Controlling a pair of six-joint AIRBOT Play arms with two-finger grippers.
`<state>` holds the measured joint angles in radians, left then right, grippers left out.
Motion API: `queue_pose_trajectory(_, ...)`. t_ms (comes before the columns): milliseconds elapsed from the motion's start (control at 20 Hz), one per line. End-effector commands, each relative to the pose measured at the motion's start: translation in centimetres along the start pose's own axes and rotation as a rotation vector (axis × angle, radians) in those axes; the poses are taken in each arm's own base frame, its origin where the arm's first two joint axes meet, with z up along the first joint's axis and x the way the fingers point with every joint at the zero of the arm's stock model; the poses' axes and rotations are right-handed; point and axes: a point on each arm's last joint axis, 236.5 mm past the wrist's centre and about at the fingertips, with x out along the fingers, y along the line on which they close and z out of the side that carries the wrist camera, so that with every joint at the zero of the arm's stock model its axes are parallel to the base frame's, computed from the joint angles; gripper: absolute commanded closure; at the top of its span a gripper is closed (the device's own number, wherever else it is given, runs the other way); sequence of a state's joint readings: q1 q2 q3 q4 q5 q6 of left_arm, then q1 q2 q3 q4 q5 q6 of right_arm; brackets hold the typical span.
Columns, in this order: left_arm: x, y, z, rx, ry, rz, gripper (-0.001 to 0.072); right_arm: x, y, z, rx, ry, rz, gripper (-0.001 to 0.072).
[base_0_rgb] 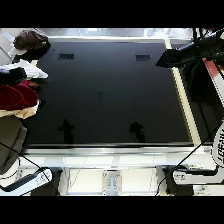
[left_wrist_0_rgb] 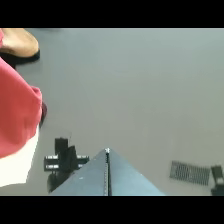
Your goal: Fold the shirts.
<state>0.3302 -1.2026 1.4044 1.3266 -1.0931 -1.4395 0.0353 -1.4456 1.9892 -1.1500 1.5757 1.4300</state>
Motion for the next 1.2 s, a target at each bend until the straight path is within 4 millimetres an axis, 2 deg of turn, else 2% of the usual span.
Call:
queue_pose_trajectory(0,0.7,0.3,0.8,-0.002,-0.03,0.006,0.0692,0.0,0.0,0.1,-0.001,-0.002,0.001,0.0327)
queue_pose_trajectory(100,0.9,1.2,0.3,0.03,-0.005,0.043,0.0681,0.0,0.0,0.3,-0.001,-0.013,-0.001,0.0327)
queue_pose_trajectory(150,0.8,2.8,1.1,0.069,-0.035,0.111,0.0637,0.0,0.0,0.6,-0.001,-0.024,-0.003,0.0327)
queue_pose_trajectory(200,0.5,4.5,2.3,0.114,-0.081,0.186,0.0407,0.0,-0.1,0.9,-0.001,-0.038,-0.004,0.0328)
queue_pose_trajectory(250,0.0,6.5,3.5,0.17,-0.122,0.276,0.0123,0.0,-0.1,1.4,-0.001,-0.061,-0.007,0.0327)
queue_pose_trajectory(350,-0.9,11.0,4.7,0.141,-0.167,0.446,0.01,-0.2,-0.4,3.3,-0.001,-0.141,-0.019,0.0327)
queue_pose_trajectory(400,-0.6,13.4,4.2,0.058,-0.16,0.501,0.0099,-0.5,-0.6,4.7,-0.001,-0.2,-0.027,0.0327)
queue_pose_trajectory(500,1.4,16.7,2.4,-0.088,-0.116,0.519,0.0094,-1.1,-0.8,7.0,0.001,-0.3,-0.037,0.0327)
queue_pose_trajectory(600,4.3,19.0,0.0,-0.195,-0.051,0.501,0.0011,-1.5,-0.1,8.4,0.008,-0.36,-0.003,0.0327)
queue_pose_trajectory(700,7.6,20.5,-2.5,-0.294,0.012,0.458,-0.0009,-1.7,0.5,8.9,0.013,-0.384,0.021,0.0327)
queue_pose_trajectory(800,10.5,21.1,-3.6,-0.375,0.023,0.41,-0.001,-2.0,0.4,9.5,0.015,-0.411,0.02,0.0324)
queue_pose_trajectory(950,13.8,21.6,-3.2,-0.472,-0.044,0.339,-0.0009,-2.1,0.4,9.7,0.016,-0.424,0.022,0.0319)
queue_pose_trajectory(1150,16.2,22.1,-2.8,-0.504,-0.096,0.317,0.0001,-2.1,0.8,9.8,0.019,-0.426,0.037,0.0319)
